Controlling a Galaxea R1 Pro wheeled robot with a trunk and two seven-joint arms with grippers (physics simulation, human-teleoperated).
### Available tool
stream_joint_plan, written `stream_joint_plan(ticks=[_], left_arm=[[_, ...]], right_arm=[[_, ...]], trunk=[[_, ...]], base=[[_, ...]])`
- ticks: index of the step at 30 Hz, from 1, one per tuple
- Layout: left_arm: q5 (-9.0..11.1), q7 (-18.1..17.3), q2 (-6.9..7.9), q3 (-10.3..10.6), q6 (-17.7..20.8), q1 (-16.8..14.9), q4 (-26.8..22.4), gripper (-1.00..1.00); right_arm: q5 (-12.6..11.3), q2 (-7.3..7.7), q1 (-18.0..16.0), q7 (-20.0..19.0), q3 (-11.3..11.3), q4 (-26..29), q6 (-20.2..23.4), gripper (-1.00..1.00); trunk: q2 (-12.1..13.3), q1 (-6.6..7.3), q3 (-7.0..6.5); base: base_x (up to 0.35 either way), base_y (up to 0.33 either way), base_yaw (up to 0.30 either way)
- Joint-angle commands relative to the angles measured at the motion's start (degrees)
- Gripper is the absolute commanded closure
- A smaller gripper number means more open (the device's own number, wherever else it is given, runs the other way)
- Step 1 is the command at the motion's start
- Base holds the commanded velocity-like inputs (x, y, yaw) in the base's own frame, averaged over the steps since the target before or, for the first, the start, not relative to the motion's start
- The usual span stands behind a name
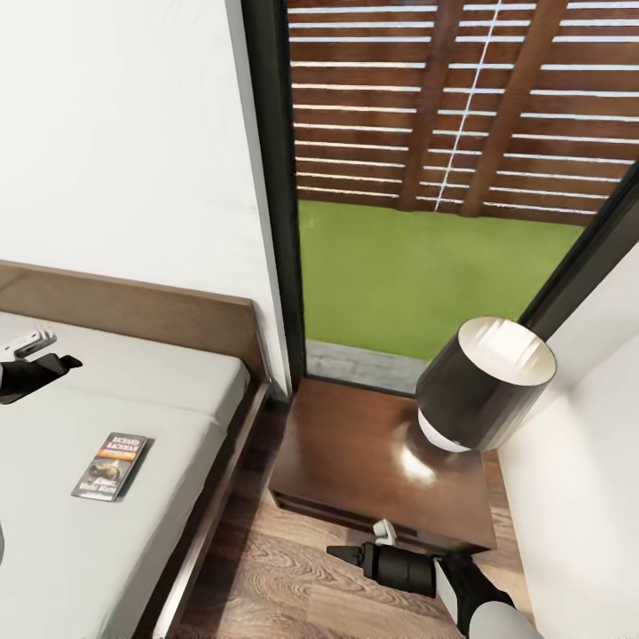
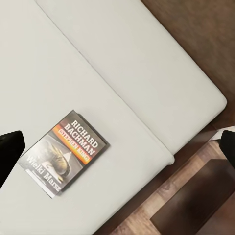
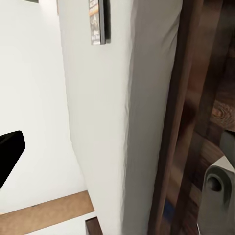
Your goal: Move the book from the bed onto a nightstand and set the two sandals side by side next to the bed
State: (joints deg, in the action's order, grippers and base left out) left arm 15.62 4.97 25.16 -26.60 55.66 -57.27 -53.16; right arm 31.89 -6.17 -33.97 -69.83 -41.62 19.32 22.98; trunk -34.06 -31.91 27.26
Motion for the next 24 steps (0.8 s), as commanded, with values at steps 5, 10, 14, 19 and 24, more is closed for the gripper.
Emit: stream_joint_plan(ticks=[5,10,14,19,24], left_arm=[[0.6,0.5,-0.02,0.0,0.2,0.0,0.0,-1.0],[0.6,0.5,-0.03,0.1,0.2,-0.1,0.0,-1.0],[0.6,0.5,-0.02,0.0,0.2,0.0,0.0,-1.0],[0.6,0.5,-0.02,0.0,0.2,0.0,0.0,-1.0],[0.6,0.4,-0.03,0.0,0.2,0.0,0.0,-1.0]], right_arm=[[0.5,-0.07,0.0,-0.3,-0.5,0.1,0.6,-1.0],[0.5,-0.07,0.0,-0.3,-0.5,0.1,0.6,-1.0],[0.5,-0.07,0.0,-0.3,-0.5,0.2,0.6,-1.0],[0.5,-0.07,0.0,-0.4,-0.5,0.2,0.6,-1.0],[0.5,-0.07,0.0,-0.4,-0.5,0.2,0.6,-1.0]], trunk=[[-1.3,-0.67,1.06],[-3.3,-1.77,2.41],[-4.9,-2.65,3.49],[-6.9,-3.75,4.84],[-8.9,-4.85,6.18]], base=[[0.0,0.0,0.0],[0.0,0.0,0.0],[0.0,0.0,0.0],[0.0,0.0,0.0],[0.0,0.0,0.0]])
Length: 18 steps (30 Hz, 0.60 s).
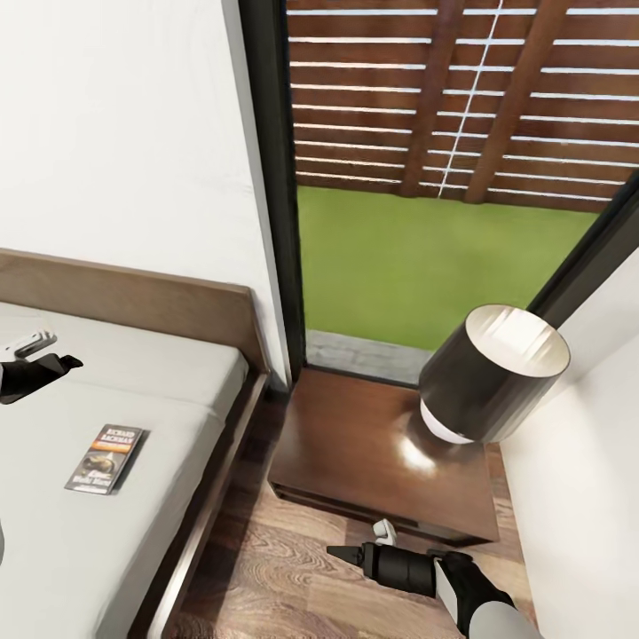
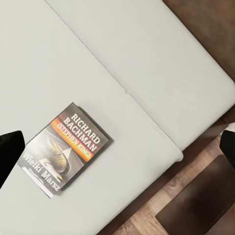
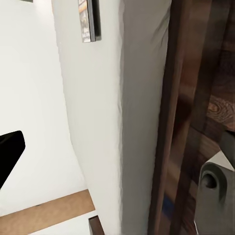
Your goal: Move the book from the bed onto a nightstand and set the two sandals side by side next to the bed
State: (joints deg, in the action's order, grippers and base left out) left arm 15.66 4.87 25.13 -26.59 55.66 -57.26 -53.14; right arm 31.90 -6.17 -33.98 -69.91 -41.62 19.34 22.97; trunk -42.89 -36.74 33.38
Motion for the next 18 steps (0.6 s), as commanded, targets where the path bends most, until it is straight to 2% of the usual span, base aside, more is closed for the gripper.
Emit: stream_joint_plan(ticks=[1,18], left_arm=[[0.6,0.5,0.0,0.0,0.2,0.0,0.0,-1.0],[0.7,0.5,0.0,0.0,0.2,0.0,0.0,-1.0]], right_arm=[[0.4,-0.07,0.0,-0.3,-0.5,0.1,0.6,-1.0],[0.4,-0.07,0.0,-0.4,-0.5,0.1,0.6,-1.0]], trunk=[[-0.5,-0.23,0.34],[-7.3,-3.97,4.92]], base=[[0.0,0.0,0.0],[0.0,0.0,0.0]])
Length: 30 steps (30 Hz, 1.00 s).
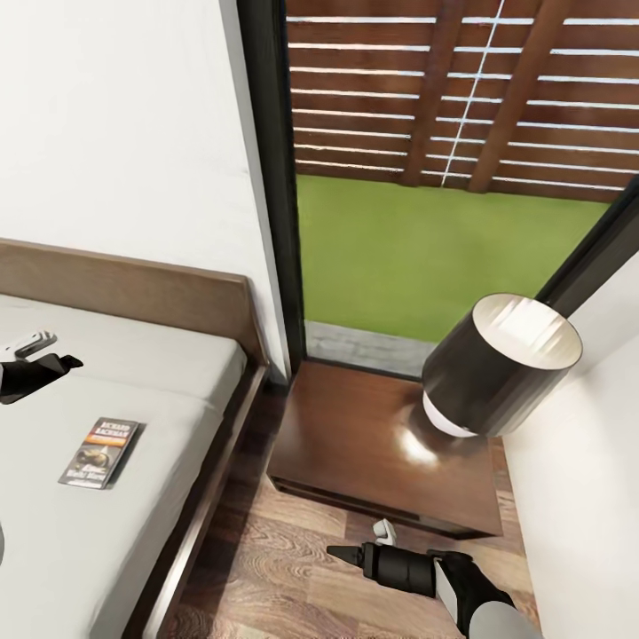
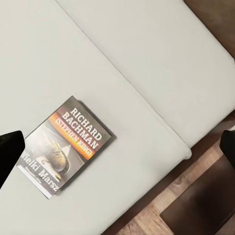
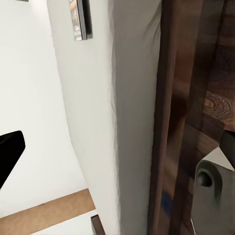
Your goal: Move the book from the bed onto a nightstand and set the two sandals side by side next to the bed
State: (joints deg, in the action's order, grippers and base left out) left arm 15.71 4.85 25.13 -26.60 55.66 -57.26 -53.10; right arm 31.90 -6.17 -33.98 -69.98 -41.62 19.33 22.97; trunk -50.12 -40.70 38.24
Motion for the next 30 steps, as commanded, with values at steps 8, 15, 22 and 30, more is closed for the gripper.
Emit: stream_joint_plan(ticks=[8,15,22,30], left_arm=[[0.6,0.5,0.0,0.0,0.2,0.0,0.0,-1.0],[0.6,0.5,0.0,0.0,0.2,0.0,0.0,-1.0],[0.6,0.5,0.0,0.0,0.2,0.0,0.0,-1.0],[0.6,0.5,0.0,0.0,0.2,0.0,1.2,-1.0]], right_arm=[[0.4,-0.07,0.0,-0.3,-0.5,0.2,0.6,-1.0],[0.4,-0.07,0.0,-0.3,-0.5,0.1,0.6,-1.0],[0.4,-0.07,0.0,-0.3,-0.5,0.1,0.6,-1.0],[0.4,-0.07,0.0,-0.3,-0.5,0.2,0.6,-1.0]], trunk=[[-3.3,-1.77,2.22],[-6.1,-3.31,4.1],[-8.9,-4.84,5.99],[-12.1,-6.6,8.14]], base=[[0.0,0.0,0.0],[0.0,0.0,0.0],[0.0,0.0,0.0],[0.0,0.0,0.0]])
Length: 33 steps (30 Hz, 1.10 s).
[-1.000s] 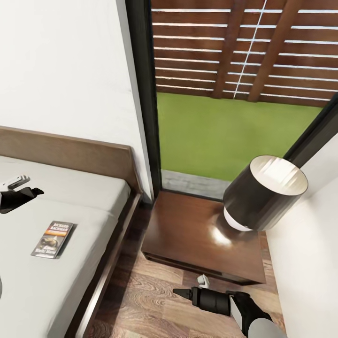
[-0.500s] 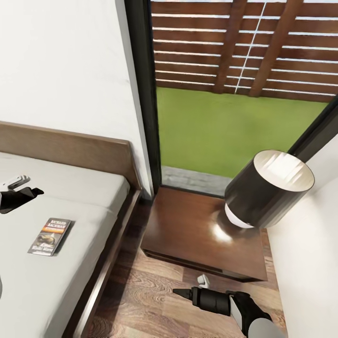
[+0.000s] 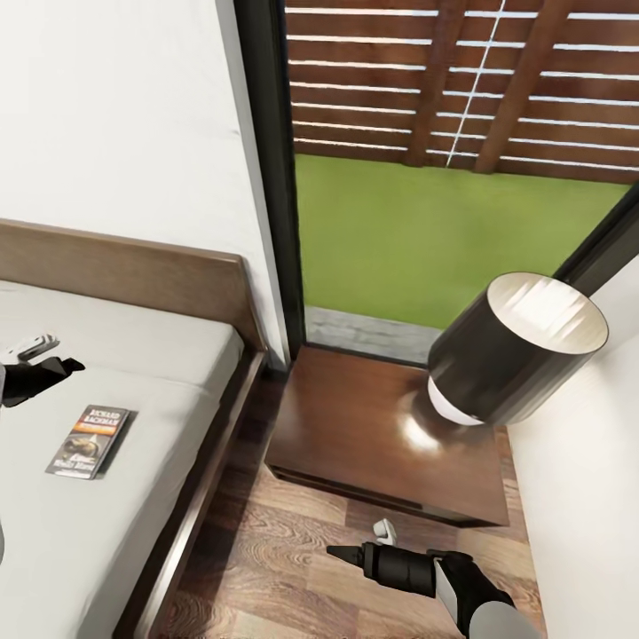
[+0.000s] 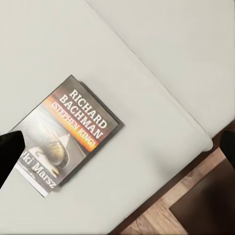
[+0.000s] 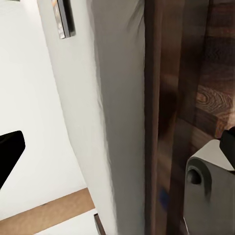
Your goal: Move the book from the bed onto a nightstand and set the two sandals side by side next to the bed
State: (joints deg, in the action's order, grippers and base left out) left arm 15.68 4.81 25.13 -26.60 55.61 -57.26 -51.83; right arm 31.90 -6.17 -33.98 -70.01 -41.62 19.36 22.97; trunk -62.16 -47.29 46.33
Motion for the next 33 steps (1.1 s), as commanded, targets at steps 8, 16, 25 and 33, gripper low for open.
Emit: stream_joint_plan(ticks=[8,16,25,33], left_arm=[[0.6,0.5,0.0,0.0,0.2,0.0,0.6,-1.0],[0.6,0.5,0.0,0.0,0.2,0.0,0.6,-1.0],[0.4,0.5,0.0,0.0,0.2,0.0,0.6,-1.0],[0.4,0.5,0.07,-0.1,0.2,0.0,0.6,-1.0]], right_arm=[[0.4,-0.07,0.0,-0.3,-0.5,0.1,0.6,-1.0],[0.4,-0.06,0.0,-0.3,-0.5,0.1,0.6,-1.0],[0.4,-0.07,0.0,-0.3,-0.5,0.1,0.6,-1.0],[0.4,-0.07,0.0,-0.3,-0.5,0.1,0.6,-1.0]], trunk=[[-3.3,-1.76,2.21],[-4.9,-2.64,3.64],[-4.9,-2.64,4.24],[-4.9,-2.64,4.26]], base=[[0.0,0.0,0.0],[0.0,0.0,0.0],[0.0,0.0,0.0],[0.006,0.0,0.0]])
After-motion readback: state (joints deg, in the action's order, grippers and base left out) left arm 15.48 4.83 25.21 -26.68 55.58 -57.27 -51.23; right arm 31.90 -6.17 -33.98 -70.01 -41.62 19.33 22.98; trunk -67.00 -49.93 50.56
